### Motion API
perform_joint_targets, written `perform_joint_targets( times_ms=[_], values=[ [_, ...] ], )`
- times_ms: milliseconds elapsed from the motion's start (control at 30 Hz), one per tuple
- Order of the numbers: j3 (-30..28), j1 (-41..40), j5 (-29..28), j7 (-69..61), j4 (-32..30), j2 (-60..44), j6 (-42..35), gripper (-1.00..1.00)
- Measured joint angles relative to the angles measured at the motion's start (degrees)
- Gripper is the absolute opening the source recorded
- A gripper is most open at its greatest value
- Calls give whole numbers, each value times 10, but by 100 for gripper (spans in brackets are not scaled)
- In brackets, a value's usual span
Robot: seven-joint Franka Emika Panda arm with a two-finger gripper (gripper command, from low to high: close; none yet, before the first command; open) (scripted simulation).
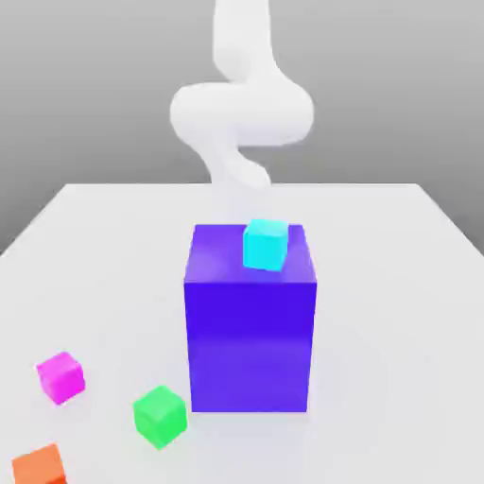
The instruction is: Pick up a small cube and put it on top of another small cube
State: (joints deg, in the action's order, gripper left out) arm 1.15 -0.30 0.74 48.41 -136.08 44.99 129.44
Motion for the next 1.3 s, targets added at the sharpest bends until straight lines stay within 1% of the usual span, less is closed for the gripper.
perform_joint_targets(
  times_ms=[300, 367, 467, 500, 700, 767, 900, 1000, 1300],
  values=[
    [47, -8, 35, 119, -196, -48, -101, 0],
    [54, -9, 40, 128, -228, -69, -75, 0],
    [59, -8, 44, 132, -268, -105, -8, 0],
    [60, -8, 44, 132, -275, -112, 5, -100],
    [61, -9, 50, 128, -278, -115, 11, -100],
    [61, -11, 50, 128, -265, -102, -15, -100],
    [61, -17, 49, 132, -221, -58, -103, -100],
    [77, -34, 61, 195, -214, -49, -117, -100],
    [135, -91, 103, 422, -211, -40, -126, -100]
  ],
)
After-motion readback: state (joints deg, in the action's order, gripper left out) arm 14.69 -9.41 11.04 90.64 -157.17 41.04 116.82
